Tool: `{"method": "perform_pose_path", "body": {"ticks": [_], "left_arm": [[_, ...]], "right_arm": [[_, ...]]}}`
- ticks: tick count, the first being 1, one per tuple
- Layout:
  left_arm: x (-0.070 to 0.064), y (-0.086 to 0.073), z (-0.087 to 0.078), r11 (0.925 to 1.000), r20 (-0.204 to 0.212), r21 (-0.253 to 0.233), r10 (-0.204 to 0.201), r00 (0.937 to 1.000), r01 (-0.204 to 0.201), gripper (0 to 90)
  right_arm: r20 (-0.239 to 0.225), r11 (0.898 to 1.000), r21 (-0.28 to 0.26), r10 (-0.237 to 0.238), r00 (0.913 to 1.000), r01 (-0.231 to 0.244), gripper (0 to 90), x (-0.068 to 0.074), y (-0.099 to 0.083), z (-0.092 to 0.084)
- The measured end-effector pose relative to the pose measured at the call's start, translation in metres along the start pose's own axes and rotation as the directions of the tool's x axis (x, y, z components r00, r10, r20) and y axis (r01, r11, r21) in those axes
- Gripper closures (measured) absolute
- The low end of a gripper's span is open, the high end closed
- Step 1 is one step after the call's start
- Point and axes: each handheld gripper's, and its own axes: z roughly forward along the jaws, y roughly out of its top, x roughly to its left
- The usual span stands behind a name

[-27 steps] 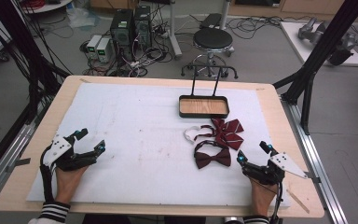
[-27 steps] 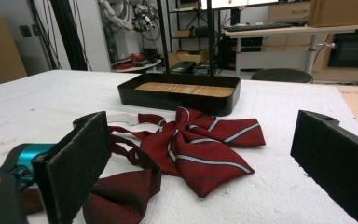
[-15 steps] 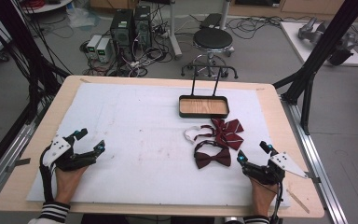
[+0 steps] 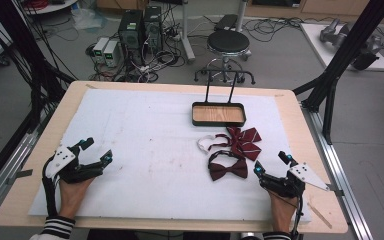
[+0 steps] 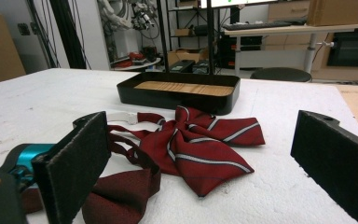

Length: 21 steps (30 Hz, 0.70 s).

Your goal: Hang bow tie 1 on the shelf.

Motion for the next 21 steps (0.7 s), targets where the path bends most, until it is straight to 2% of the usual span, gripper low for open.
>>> {"method": "perform_pose_path", "body": {"ticks": [7, 12, 20, 21], "left_arm": [[0.0, 0.0, 0.0, 1.0, -0.002, 0.0, 0.001, 1.0, -0.001, 15.4], [0.0, 0.0, 0.0, 1.0, -0.002, 0.001, 0.002, 1.0, -0.002, 15.4], [0.0, 0.0, 0.0, 1.0, -0.004, 0.001, 0.002, 1.0, -0.002, 15.5], [0.0, 0.0, 0.0, 1.0, -0.004, 0.0, 0.001, 1.0, -0.001, 15.4]], "right_arm": [[-0.009, 0.999, 0.044, 0.002, 1.0, -0.002, 3.8, 0.0, 0.002, 0.004], [-0.01, 0.999, 0.053, 0.0, 1.0, 0.0, 3.8, 0.001, 0.005, 0.004], [0.002, 0.994, 0.094, 0.052, 0.9987, -0.052, 3.8, -0.002, 0.025, 0.008], [-0.002, 0.992, 0.103, 0.079, 0.9969, -0.078, 3.8, -0.003, 0.031, 0.011]]}}
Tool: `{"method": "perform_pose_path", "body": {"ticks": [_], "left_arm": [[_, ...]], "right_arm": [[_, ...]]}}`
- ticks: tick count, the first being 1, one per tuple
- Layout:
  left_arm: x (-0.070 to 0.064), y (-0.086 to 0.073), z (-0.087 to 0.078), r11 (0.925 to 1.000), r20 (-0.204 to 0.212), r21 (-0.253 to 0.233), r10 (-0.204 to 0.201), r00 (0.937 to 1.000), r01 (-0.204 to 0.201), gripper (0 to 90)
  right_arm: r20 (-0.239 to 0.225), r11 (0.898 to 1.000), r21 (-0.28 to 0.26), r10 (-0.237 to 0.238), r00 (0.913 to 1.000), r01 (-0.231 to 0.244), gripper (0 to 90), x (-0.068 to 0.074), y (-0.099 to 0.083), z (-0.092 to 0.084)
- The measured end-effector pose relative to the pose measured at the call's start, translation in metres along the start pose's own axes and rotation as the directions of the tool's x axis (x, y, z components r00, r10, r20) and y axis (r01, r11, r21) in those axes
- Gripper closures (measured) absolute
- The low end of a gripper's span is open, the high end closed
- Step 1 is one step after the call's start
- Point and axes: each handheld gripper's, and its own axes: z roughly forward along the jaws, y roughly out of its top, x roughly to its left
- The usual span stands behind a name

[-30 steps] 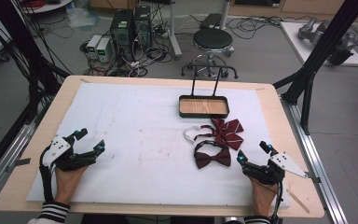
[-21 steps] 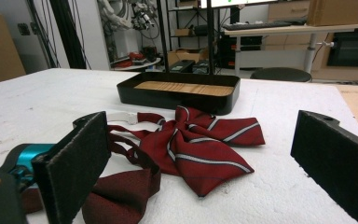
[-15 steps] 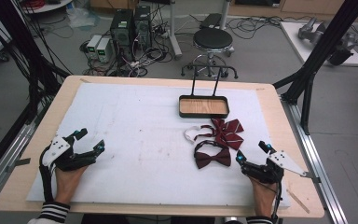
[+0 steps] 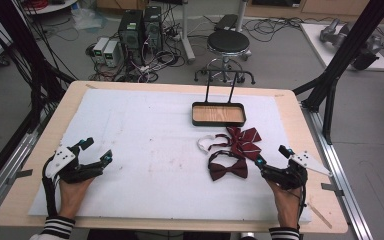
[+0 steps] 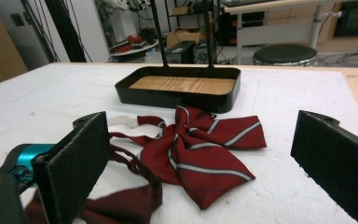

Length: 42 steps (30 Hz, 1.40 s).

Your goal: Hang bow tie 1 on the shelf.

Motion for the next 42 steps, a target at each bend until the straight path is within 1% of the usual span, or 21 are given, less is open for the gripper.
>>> {"method": "perform_pose_path", "body": {"ticks": [3, 5, 7, 8, 9, 10, 13, 15, 16, 17, 19, 21, 25, 27, 30, 31, 36, 37, 39, 41, 42], "left_arm": [[0.0, 0.0, 0.0, 1.0, 0.0, 0.001, 0.0, 1.0, 0.0, 15.4], [0.0, 0.0, 0.0, 1.0, 0.0, 0.001, 0.0, 1.0, 0.0, 15.4], [0.0, 0.0, 0.0, 1.0, 0.001, 0.001, 0.0, 1.0, 0.0, 15.4], [0.0, 0.0, 0.0, 1.0, 0.0, 0.001, 0.001, 1.0, -0.001, 15.4], [0.0, 0.0, 0.0, 1.0, 0.0, 0.001, 0.001, 1.0, -0.001, 15.4], [0.0, 0.0, 0.0, 1.0, 0.0, 0.0, 0.0, 1.0, 0.0, 15.4], [0.0, 0.0, 0.0, 1.0, 0.0, 0.001, 0.0, 1.0, 0.0, 15.4], [0.0, 0.0, 0.0, 1.0, 0.0, 0.001, 0.0, 1.0, 0.0, 15.4], [0.0, 0.0, 0.0, 1.0, -0.001, 0.002, 0.0, 1.0, 0.0, 15.4], [0.0, 0.0, 0.0, 1.0, -0.001, 0.001, 0.0, 1.0, 0.0, 15.5], [0.0, 0.0, 0.0, 1.0, 0.0, 0.002, 0.0, 1.0, 0.0, 15.4], [0.0, 0.0, 0.0, 1.0, 0.0, 0.001, 0.0, 1.0, 0.0, 15.4], [0.0, 0.0, 0.0, 1.0, 0.0, 0.002, 0.0, 1.0, 0.0, 15.4], [0.0, 0.0, 0.0, 1.0, 0.0, 0.001, 0.0, 1.0, 0.0, 15.4], [0.0, 0.0, 0.0, 1.0, 0.0, 0.001, -0.001, 1.0, 0.001, 15.4], [0.0, 0.0, 0.0, 1.0, 0.0, 0.001, -0.001, 1.0, 0.001, 15.4], [0.0, 0.0, 0.0, 1.0, 0.0, 0.001, -0.001, 1.0, 0.001, 15.4], [0.0, 0.0, 0.0, 1.0, 0.0, 0.001, -0.001, 1.0, 0.001, 15.4], [0.0, 0.0, 0.0, 1.0, 0.0, 0.0, -0.001, 1.0, 0.001, 15.4], [0.0, 0.0, 0.0, 1.0, 0.0, 0.001, -0.001, 1.0, 0.001, 15.4], [0.0, 0.0, 0.0, 1.0, 0.0, 0.001, -0.003, 1.0, 0.003, 15.4]], "right_arm": [[-0.004, 1.0, 0.014, 0.004, 1.0, -0.004, 3.8, 0.0, 0.006, 0.002], [-0.008, 0.999, 0.049, 0.0, 1.0, 0.0, 3.8, 0.001, 0.016, 0.007], [-0.008, 0.998, 0.063, -0.001, 1.0, 0.001, 3.8, 0.001, 0.019, 0.009], [-0.012, 0.996, 0.092, -0.001, 0.9999, 0.002, 3.8, 0.002, 0.026, 0.014], [-0.012, 0.996, 0.092, -0.001, 0.9999, 0.002, 3.8, 0.002, 0.026, 0.014], [-0.024, 0.994, 0.112, -0.008, 0.9997, 0.011, 3.8, 0.002, 0.032, 0.019], [-0.052, 0.991, 0.133, -0.02, 0.9985, 0.026, 3.9, 0.005, 0.04, 0.025], [-0.056, 0.986, 0.163, -0.039, 0.9977, 0.047, 4.5, 0.007, 0.044, 0.03], [-0.056, 0.986, 0.163, -0.039, 0.9977, 0.047, 4.5, 0.007, 0.044, 0.03], [-0.049, 0.98, 0.191, -0.055, 0.9973, 0.064, 4.8, 0.008, 0.049, 0.036], [-0.053, 0.975, 0.209, -0.059, 0.9969, 0.069, 5.6, 0.009, 0.053, 0.041], [-0.046, 0.968, 0.24, -0.07, 0.9965, 0.079, 5.6, 0.011, 0.057, 0.047], [-0.059, 0.957, 0.282, -0.057, 0.9966, 0.071, 5.7, 0.013, 0.064, 0.06], [-0.062, 0.955, 0.289, -0.055, 0.9966, 0.07, 6.0, 0.014, 0.065, 0.063], [-0.064, 0.939, 0.336, -0.054, 0.9965, 0.072, 6.1, 0.015, 0.069, 0.075], [-0.065, 0.937, 0.342, -0.057, 0.9963, 0.076, 6.2, 0.016, 0.07, 0.078], [-0.072, 0.9, 0.424, -0.076, 0.9945, 0.1, 7.2, 0.019, 0.073, 0.095], [-0.072, 0.9, 0.424, -0.076, 0.9945, 0.1, 7.2, 0.019, 0.073, 0.095], [-0.069, 0.894, 0.439, -0.063, 0.9956, 0.087, 7.3, 0.019, 0.073, 0.102], [-0.059, 0.884, 0.46, -0.062, 0.9963, 0.083, 8.1, 0.018, 0.072, 0.106], [-0.058, 0.88, 0.47, -0.057, 0.9967, 0.078, 13.1, 0.018, 0.072, 0.108]]}}
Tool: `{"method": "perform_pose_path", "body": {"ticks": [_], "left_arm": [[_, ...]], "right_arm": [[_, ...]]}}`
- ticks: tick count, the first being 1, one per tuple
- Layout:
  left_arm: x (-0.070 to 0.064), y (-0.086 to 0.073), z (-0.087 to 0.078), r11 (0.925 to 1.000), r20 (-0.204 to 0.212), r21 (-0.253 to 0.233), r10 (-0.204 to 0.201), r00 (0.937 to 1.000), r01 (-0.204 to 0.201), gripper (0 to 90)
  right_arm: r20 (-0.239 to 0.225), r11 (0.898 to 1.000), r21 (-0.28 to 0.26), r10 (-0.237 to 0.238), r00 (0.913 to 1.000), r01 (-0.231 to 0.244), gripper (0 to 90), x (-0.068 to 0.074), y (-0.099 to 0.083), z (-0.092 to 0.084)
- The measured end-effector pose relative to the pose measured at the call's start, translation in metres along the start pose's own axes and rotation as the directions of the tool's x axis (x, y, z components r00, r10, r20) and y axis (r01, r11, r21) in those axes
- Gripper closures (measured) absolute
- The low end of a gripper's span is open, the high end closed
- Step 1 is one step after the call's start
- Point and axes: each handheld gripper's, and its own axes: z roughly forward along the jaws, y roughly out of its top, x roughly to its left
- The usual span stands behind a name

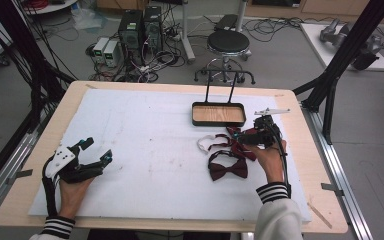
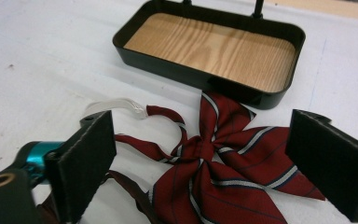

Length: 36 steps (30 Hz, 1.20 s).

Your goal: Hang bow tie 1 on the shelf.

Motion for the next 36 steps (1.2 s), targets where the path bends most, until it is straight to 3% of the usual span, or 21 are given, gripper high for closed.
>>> {"method": "perform_pose_path", "body": {"ticks": [1, 8, 11, 20, 31, 36], "left_arm": [[0.0, 0.0, 0.0, 1.0, 0.0, 0.0, 0.0, 1.0, 0.0, 15.4], [0.0, 0.0, 0.0, 1.0, 0.0, 0.0, 0.0, 1.0, 0.0, 15.4], [0.0, 0.0, 0.0, 1.0, 0.0, 0.0, 0.0, 1.0, 0.0, 15.4], [0.0, 0.0, 0.0, 1.0, 0.0, -0.002, -0.004, 1.0, 0.004, 15.4], [0.0, 0.0, 0.0, 1.0, 0.0, -0.002, -0.005, 1.0, 0.005, 15.4], [0.0, 0.0, 0.0, 1.0, 0.0, -0.002, -0.005, 1.0, 0.005, 15.4]], "right_arm": [[-0.01, 1.0, 0.008, -0.005, 0.9999, 0.005, 17.8, -0.001, 0.0, 0.001], [-0.011, 0.999, 0.054, -0.002, 0.9999, 0.002, 17.5, -0.002, 0.007, 0.011], [0.007, 0.995, 0.096, -0.023, 0.9997, 0.022, 17.5, -0.002, 0.011, 0.016], [0.049, 0.98, 0.198, -0.025, 0.9985, 0.015, 19.8, -0.002, 0.015, 0.033], [0.093, 0.964, 0.265, -0.005, 0.9956, -0.02, 25.9, -0.002, 0.013, 0.044], [0.109, 0.952, 0.306, -0.033, 0.9935, -0.002, 28.1, 0.001, 0.015, 0.052]]}}
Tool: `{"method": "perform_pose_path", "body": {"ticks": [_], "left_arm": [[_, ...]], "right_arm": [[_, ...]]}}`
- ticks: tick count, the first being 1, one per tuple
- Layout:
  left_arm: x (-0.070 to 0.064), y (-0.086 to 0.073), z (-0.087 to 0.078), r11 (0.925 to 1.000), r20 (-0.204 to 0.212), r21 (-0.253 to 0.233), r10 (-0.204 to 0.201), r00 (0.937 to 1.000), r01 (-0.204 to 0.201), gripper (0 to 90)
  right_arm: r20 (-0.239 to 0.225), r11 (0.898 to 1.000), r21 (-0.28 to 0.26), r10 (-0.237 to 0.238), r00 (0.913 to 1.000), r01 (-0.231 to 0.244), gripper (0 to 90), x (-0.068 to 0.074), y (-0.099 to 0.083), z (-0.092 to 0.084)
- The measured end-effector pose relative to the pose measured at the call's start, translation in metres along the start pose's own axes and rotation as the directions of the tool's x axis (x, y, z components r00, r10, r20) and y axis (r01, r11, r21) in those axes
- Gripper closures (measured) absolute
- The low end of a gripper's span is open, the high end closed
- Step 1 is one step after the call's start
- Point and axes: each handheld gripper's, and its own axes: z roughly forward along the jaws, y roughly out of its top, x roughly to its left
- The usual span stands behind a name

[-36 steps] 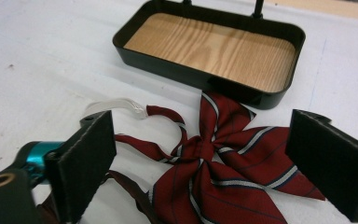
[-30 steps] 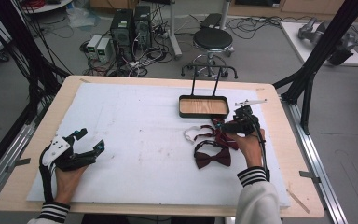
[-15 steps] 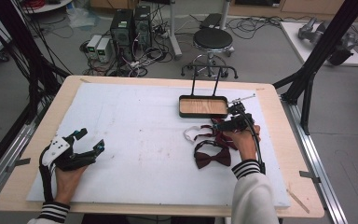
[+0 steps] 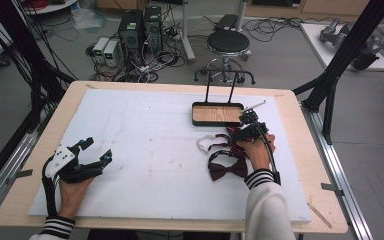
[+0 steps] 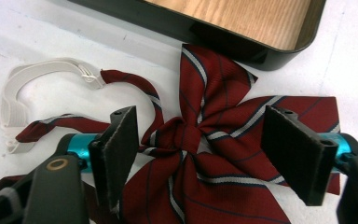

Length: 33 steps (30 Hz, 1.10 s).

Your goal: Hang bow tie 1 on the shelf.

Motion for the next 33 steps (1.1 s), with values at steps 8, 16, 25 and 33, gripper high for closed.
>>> {"method": "perform_pose_path", "body": {"ticks": [8, 16, 25, 33], "left_arm": [[0.0, 0.0, 0.0, 1.0, 0.0, 0.001, 0.0, 1.0, 0.0, 15.4], [0.0, 0.0, 0.0, 1.0, 0.0, 0.001, -0.001, 1.0, 0.001, 15.4], [0.0, 0.0, 0.0, 1.0, 0.0, 0.001, -0.001, 1.0, 0.001, 15.4], [0.0, 0.0, 0.0, 1.0, -0.001, 0.002, 0.0, 1.0, 0.0, 15.4]], "right_arm": [[0.022, 0.999, 0.053, -0.011, 0.9997, 0.01, 34.0, 0.003, 0.002, 0.01], [0.027, 0.997, 0.077, -0.008, 0.9996, 0.006, 39.2, 0.004, 0.002, 0.015], [0.019, 0.995, 0.097, 0.003, 0.9998, -0.005, 44.6, 0.004, 0.003, 0.02], [0.021, 0.994, 0.107, 0.024, 0.9995, -0.026, 50.4, 0.002, 0.002, 0.024]]}}
